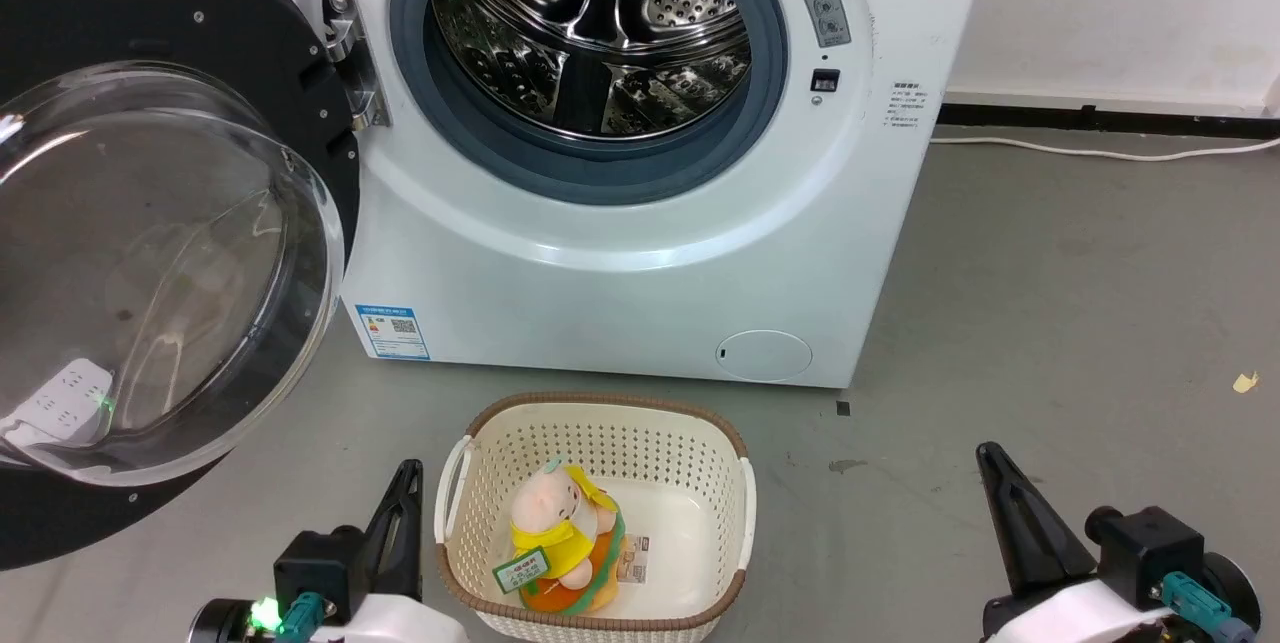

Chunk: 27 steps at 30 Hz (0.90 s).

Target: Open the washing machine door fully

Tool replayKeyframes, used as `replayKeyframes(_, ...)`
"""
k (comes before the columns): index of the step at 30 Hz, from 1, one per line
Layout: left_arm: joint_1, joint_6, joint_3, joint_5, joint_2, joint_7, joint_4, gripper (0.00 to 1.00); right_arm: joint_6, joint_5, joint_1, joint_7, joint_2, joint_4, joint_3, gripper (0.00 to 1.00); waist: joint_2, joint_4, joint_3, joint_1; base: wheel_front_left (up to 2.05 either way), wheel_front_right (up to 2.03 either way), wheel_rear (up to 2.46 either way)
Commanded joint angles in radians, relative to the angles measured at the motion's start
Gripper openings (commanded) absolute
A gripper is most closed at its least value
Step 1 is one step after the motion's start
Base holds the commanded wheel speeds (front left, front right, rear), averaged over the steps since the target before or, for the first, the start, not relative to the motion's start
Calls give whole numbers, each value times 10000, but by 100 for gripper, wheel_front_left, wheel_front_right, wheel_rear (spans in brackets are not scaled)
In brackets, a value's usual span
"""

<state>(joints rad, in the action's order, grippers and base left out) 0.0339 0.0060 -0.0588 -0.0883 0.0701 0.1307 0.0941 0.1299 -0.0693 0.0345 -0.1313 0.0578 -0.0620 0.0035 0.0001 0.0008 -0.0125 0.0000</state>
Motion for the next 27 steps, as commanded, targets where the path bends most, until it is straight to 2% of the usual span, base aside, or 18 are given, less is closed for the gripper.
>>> replayKeyframes(1,-162,-12,25,110,-65,-81,-91,0,4,105,-95,82,-39,65,-17,0,-1,0,4,0,0,0,0)
replayKeyframes(27,-236,-32,259,432,-120,-591,-445,0,6,350,-199,595,-55,296,-24,0,-1,-3,54,0,0,0,0)
